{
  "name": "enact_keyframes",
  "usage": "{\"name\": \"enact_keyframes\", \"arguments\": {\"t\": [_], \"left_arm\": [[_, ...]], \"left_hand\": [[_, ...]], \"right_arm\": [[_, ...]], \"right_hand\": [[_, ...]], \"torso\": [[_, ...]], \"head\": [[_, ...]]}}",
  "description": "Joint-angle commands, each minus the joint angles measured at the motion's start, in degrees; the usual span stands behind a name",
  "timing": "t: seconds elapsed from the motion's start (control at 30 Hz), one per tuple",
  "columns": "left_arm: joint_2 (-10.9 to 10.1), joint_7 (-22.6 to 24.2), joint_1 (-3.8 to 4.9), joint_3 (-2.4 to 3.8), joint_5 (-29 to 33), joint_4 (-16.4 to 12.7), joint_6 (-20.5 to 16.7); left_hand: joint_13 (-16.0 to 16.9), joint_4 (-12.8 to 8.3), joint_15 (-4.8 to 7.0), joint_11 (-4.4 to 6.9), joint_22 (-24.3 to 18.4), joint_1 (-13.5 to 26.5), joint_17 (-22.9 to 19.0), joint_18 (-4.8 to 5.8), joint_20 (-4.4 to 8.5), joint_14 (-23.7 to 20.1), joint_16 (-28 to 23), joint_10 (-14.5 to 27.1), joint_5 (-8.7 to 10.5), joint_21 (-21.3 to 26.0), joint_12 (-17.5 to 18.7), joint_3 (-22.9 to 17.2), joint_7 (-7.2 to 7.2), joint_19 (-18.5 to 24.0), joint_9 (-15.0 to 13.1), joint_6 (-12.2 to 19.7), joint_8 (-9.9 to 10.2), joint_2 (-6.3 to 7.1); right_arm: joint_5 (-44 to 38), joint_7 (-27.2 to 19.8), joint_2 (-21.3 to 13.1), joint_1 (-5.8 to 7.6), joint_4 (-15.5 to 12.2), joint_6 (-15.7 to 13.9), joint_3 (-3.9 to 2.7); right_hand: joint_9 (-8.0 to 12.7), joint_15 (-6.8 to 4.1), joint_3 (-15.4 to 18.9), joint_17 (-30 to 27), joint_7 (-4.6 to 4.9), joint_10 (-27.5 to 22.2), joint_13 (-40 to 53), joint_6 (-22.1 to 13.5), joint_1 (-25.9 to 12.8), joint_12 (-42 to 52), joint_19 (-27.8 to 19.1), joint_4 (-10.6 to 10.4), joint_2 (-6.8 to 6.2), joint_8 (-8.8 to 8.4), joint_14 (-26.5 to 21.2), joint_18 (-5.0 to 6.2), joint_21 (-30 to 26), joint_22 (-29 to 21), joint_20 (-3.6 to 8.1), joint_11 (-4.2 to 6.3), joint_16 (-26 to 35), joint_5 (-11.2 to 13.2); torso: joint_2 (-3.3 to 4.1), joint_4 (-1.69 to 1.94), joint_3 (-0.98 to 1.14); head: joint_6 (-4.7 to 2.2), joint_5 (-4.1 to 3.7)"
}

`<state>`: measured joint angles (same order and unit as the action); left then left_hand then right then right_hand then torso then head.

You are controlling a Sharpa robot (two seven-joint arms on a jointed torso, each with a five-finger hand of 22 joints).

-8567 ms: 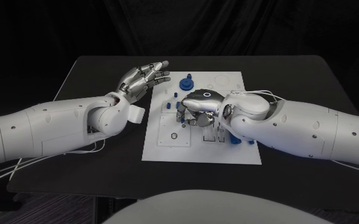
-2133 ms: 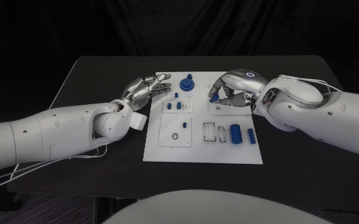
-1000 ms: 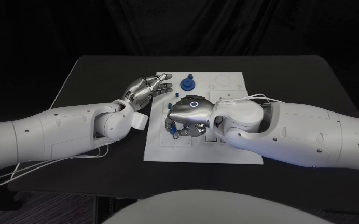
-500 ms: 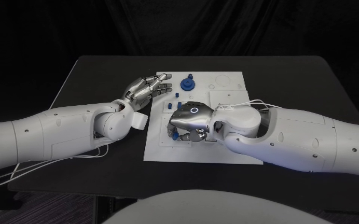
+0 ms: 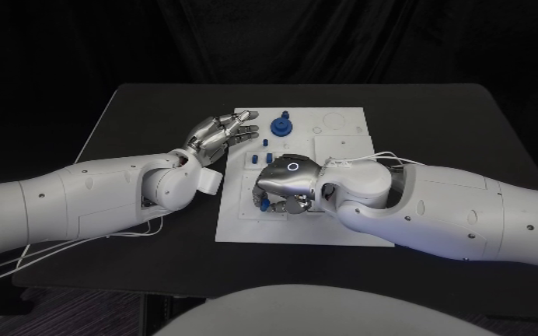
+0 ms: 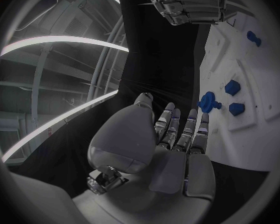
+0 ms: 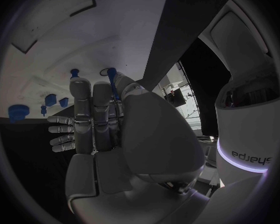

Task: Assemble the parts on the task board

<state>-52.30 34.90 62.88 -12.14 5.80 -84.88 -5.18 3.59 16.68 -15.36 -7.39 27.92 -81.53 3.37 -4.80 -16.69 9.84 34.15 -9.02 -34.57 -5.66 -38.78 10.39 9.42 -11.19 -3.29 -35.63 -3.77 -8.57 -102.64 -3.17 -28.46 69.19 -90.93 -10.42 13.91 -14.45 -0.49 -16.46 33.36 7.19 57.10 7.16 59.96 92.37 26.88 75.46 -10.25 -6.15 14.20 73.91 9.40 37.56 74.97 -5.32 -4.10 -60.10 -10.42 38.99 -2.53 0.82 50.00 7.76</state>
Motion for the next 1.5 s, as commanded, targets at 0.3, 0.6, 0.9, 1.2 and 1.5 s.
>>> {"name": "enact_keyframes", "arguments": {"t": [0.3, 0.6, 0.9, 1.2, 1.5], "left_arm": [[0.15, -0.01, -0.21, 0.06, 0.25, 0.15, 0.84], [-0.08, -0.26, -0.28, 0.06, 0.21, 0.09, 0.87], [0.02, -0.38, -0.33, 0.06, 0.2, 0.16, 1.0], [-0.04, -0.57, -0.38, 0.06, 0.2, 0.22, 1.13], [0.14, -0.75, -0.44, 0.06, 0.2, 0.38, 1.45]], "left_hand": [[0.05, -0.05, -0.24, -0.4, -0.02, -0.42, 0.06, 0.6, -0.08, -0.29, 0.03, 0.1, -0.36, -0.34, -0.15, -0.48, 0.19, -0.49, -0.03, -0.02, -0.22, -0.05], [0.06, -0.09, -0.25, -0.43, 0.0, -0.49, 0.06, 0.6, -0.08, -0.32, 0.06, 0.12, -0.37, -0.36, -0.16, -0.5, 0.22, -0.51, -0.03, -0.01, -0.22, 0.0], [0.05, -0.09, -0.26, -0.45, 0.14, -0.51, 0.07, 0.6, -0.08, -0.33, 0.11, 0.13, -0.38, -0.4, -0.15, -0.5, 0.23, -0.57, -0.03, -0.03, -0.22, 0.01], [0.05, -0.09, -0.26, -0.45, 0.14, -0.51, 0.07, 0.6, -0.08, -0.33, 0.11, 0.13, -0.38, -0.4, -0.15, -0.5, 0.23, -0.57, -0.03, -0.03, -0.22, 0.01], [0.05, -0.1, -0.27, -0.54, 0.2, -0.63, 0.06, 0.6, -0.08, -0.44, 0.04, 0.18, -0.42, -0.46, -0.16, -0.56, 0.33, -0.64, -0.07, -0.34, -0.27, 0.06]], "right_arm": [[-0.56, 1.98, -0.32, -0.38, 0.11, 0.06, 0.1], [-0.56, 2.38, -0.19, -0.39, 0.41, -0.8, 0.1], [-0.56, 2.73, 0.08, -0.39, 0.72, -1.29, 0.1], [-0.56, 3.32, 0.15, -0.38, 0.79, -1.63, 0.08], [-0.56, 3.51, 0.47, -0.38, 1.05, -1.32, 0.08]], "right_hand": [[-0.5, 0.11, -0.32, -0.23, 0.22, -0.14, 0.06, 0.32, -0.62, -0.18, -0.24, 0.37, 0.33, 0.76, -0.67, -0.86, -0.56, 3.76, -0.07, -0.04, 0.42, -0.39], [-0.86, 0.09, -0.38, -0.11, 0.12, -0.19, 0.11, 0.69, -0.73, -0.22, -0.35, 0.58, 0.4, 1.16, -0.73, -0.84, -0.55, 3.75, -0.08, 0.01, 0.38, -0.45], [-1.0, 0.08, -0.43, -0.1, 0.11, -0.25, 0.12, 0.79, -0.73, -0.26, -0.43, 0.69, 0.43, 1.29, -0.77, -0.81, -0.69, 3.72, -0.07, 0.01, 0.38, -0.5], [-1.13, 0.09, -0.43, -0.23, 0.11, -0.38, 0.12, 0.82, -0.81, -0.33, -0.56, 0.77, 0.39, 1.4, -0.87, -0.76, -0.99, 3.65, -0.07, -0.02, 0.47, -0.51], [-1.23, 0.08, -0.51, -0.14, 0.13, -0.42, 0.14, 0.66, -0.69, -0.36, -0.62, 1.0, 0.35, 1.4, -0.9, -0.74, -1.03, 3.64, -0.07, -0.01, 0.44, -0.46]], "torso": [[0.02, 0.05, 0.03], [-0.01, 0.0, 0.01], [-0.03, -0.02, 0.01], [-0.01, 0.04, 0.0], [0.0, 0.04, 0.01]], "head": [[0.0, -0.38], [0.0, -0.46], [0.0, -0.33], [0.0, -0.31], [0.0, -0.42]]}}
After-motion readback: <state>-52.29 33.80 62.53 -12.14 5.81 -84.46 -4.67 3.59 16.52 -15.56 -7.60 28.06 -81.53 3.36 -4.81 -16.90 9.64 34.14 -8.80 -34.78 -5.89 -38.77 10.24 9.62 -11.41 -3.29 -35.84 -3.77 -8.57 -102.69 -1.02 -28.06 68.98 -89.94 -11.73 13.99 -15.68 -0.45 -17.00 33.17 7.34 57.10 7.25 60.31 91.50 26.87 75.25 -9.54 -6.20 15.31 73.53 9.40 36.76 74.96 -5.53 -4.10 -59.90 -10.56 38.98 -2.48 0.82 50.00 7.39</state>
